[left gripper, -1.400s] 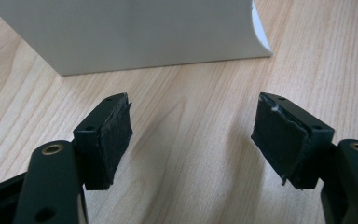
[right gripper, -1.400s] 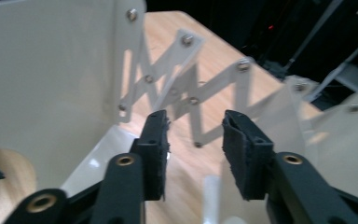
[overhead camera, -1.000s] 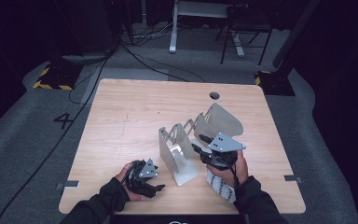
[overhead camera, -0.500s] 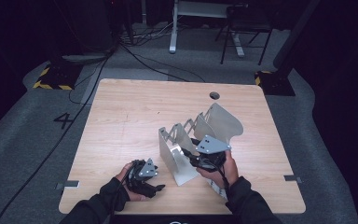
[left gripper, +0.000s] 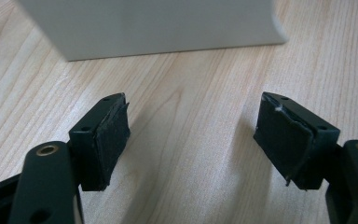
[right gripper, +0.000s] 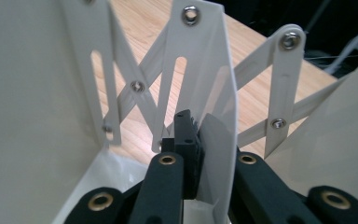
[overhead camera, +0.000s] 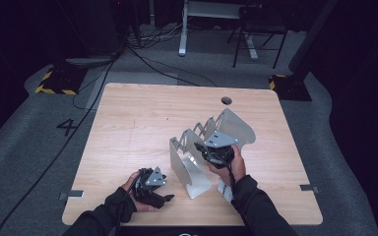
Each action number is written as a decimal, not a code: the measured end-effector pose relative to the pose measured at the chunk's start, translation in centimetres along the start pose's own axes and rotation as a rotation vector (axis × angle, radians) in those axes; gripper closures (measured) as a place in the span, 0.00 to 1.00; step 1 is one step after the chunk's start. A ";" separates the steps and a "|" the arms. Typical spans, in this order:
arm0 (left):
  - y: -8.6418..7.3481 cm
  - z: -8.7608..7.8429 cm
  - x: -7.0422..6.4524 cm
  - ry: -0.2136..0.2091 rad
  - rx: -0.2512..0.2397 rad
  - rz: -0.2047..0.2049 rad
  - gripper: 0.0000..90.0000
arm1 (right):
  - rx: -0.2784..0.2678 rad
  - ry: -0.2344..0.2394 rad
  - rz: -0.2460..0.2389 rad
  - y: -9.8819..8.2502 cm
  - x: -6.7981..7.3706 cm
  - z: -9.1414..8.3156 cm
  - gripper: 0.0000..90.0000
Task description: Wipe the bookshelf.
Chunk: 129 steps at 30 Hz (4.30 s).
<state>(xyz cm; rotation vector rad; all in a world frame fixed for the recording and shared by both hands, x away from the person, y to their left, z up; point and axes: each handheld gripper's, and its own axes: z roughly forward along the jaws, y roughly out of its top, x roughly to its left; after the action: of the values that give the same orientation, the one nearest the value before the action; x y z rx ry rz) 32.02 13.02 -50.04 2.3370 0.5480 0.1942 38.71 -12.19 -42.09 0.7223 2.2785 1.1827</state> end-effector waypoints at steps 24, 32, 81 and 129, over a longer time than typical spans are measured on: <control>0.1 0.0 -0.1 0.013 0.005 0.009 0.28 | 0.000 0.293 -0.176 0.8 1.1 -0.8 0.93; 0.5 0.5 -0.8 0.015 -0.004 0.012 0.28 | 0.010 0.188 -0.103 -1.0 -0.9 -4.9 0.61; 5.3 5.0 -0.3 0.153 -0.020 -0.073 0.26 | 0.082 0.097 0.067 -9.9 -2.9 -12.6 0.86; -1.6 -1.1 1.0 0.078 -0.012 -0.081 0.17 | -0.029 -0.033 -0.272 -6.8 4.5 -6.8 0.86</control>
<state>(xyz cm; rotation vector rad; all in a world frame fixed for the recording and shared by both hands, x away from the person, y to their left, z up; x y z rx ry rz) 32.08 15.18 -50.39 2.2980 0.6769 0.2507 29.57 -16.69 -45.07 0.4009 2.2421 1.0640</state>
